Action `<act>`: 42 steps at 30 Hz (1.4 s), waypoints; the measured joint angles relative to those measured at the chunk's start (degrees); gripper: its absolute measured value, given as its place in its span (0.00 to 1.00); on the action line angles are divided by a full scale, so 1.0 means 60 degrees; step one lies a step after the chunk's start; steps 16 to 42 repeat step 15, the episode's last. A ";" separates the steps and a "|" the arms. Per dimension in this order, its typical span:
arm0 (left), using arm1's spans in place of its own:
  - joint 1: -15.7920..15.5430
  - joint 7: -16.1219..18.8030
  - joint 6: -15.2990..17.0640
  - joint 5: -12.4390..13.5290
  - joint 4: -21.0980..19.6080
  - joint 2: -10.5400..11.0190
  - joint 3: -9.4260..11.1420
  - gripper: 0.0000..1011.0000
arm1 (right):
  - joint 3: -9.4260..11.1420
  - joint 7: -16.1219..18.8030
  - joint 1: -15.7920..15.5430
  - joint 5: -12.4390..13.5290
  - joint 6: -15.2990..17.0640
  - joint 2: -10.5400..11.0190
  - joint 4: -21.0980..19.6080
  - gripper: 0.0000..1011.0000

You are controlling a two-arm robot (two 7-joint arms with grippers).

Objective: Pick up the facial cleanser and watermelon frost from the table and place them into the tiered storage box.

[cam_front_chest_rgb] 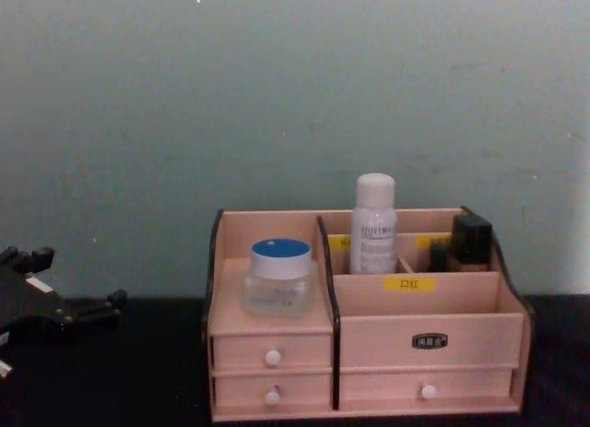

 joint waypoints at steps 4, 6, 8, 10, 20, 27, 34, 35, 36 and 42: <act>0.0000 0.0000 0.0000 0.0000 0.0000 0.0000 0.0000 0.99 | -0.0005 0.0001 -0.0009 -0.0002 -0.0012 0.0009 -0.0016 0.99; -0.0001 0.0000 0.0000 0.0000 0.0000 0.0000 0.0000 0.99 | -0.0006 0.0001 -0.0012 -0.0004 -0.0016 0.0013 -0.0023 0.99; 0.0000 -0.0001 0.0001 0.0001 0.0000 0.0000 0.0000 0.99 | -0.0008 0.0001 -0.0015 -0.0005 -0.0019 0.0019 -0.0033 0.99; 0.0000 0.0000 0.0000 0.0001 0.0000 0.0000 0.0000 0.99 | -0.0010 0.0001 -0.0017 -0.0005 -0.0022 0.0022 -0.0039 0.99; 0.0000 0.0000 0.0000 0.0000 0.0000 0.0000 0.0000 0.99 | -0.0015 0.0001 -0.0021 -0.0005 -0.0028 0.0027 -0.0050 0.99; 0.0000 0.0000 0.0000 0.0000 0.0000 0.0000 0.0000 0.99 | -0.0015 0.0001 -0.0021 -0.0005 -0.0028 0.0027 -0.0050 0.99; 0.0000 0.0000 0.0000 0.0000 0.0000 0.0000 0.0000 0.99 | -0.0015 0.0001 -0.0021 -0.0005 -0.0028 0.0027 -0.0050 0.99; 0.0000 0.0000 0.0000 0.0000 0.0000 0.0000 0.0000 0.99 | -0.0015 0.0001 -0.0021 -0.0005 -0.0028 0.0027 -0.0050 0.99; 0.0000 0.0000 0.0000 0.0000 0.0000 0.0000 0.0000 0.99 | -0.0015 0.0001 -0.0021 -0.0005 -0.0028 0.0027 -0.0050 0.99; 0.0000 0.0000 0.0000 0.0000 0.0000 0.0000 0.0000 0.99 | -0.0015 0.0001 -0.0021 -0.0005 -0.0028 0.0027 -0.0050 0.99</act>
